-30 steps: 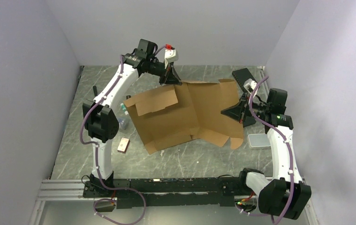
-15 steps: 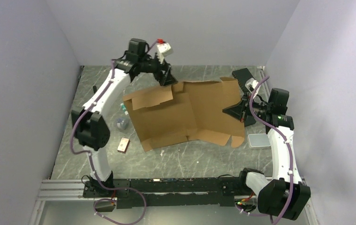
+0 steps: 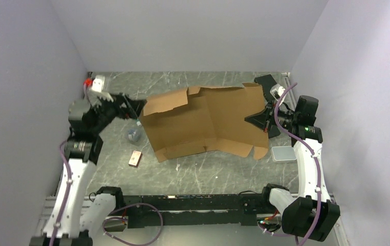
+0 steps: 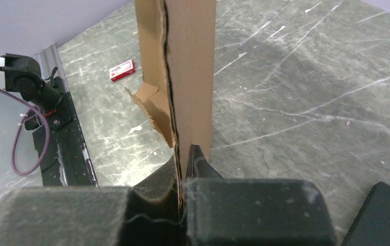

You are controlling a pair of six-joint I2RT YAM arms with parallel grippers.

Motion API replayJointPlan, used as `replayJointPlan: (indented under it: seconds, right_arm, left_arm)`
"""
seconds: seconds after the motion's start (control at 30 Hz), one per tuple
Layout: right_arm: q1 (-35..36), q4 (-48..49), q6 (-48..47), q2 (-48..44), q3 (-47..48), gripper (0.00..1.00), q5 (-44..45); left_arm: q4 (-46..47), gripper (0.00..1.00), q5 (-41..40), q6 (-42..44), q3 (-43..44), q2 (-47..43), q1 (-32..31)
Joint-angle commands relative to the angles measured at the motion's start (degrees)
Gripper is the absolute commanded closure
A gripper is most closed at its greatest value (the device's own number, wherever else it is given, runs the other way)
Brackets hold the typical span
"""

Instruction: Fold the paper box

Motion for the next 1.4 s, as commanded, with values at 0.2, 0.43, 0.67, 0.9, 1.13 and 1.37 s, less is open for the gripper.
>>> replayJointPlan:
  seconds: [0.2, 0.43, 0.67, 0.9, 1.13, 1.37]
  right_arm:
    - [-0.3, 5.7, 2.8, -0.6, 1.4, 1.0, -0.6]
    - [-0.3, 6.1, 3.6, -0.7, 1.3, 1.0, -0.4]
    - [-0.3, 6.1, 3.6, -0.6, 1.3, 1.0, -0.6]
    - [-0.3, 5.7, 3.2, -0.6, 1.4, 1.0, -1.0]
    - [-0.3, 5.7, 3.3, -0.3, 1.4, 1.0, -1.5]
    - [-0.3, 5.8, 3.2, -0.1, 1.3, 1.0, -2.0]
  left_arm:
    - [-9.6, 0.14, -13.4, -16.8, -24.7, -19.8, 0.1]
    - [-0.2, 0.23, -13.4, -23.7, -30.6, -12.5, 0.1]
    - [21.3, 0.21, -9.5, -23.9, -33.4, 1.4, 0.1]
    - [26.6, 0.26, -6.6, -22.0, -31.9, 11.2, 0.1]
    - [31.6, 0.37, -5.5, -21.7, -34.9, 12.9, 0.1]
    - [37.8, 0.64, -1.1, -20.4, -33.6, 15.5, 0.1]
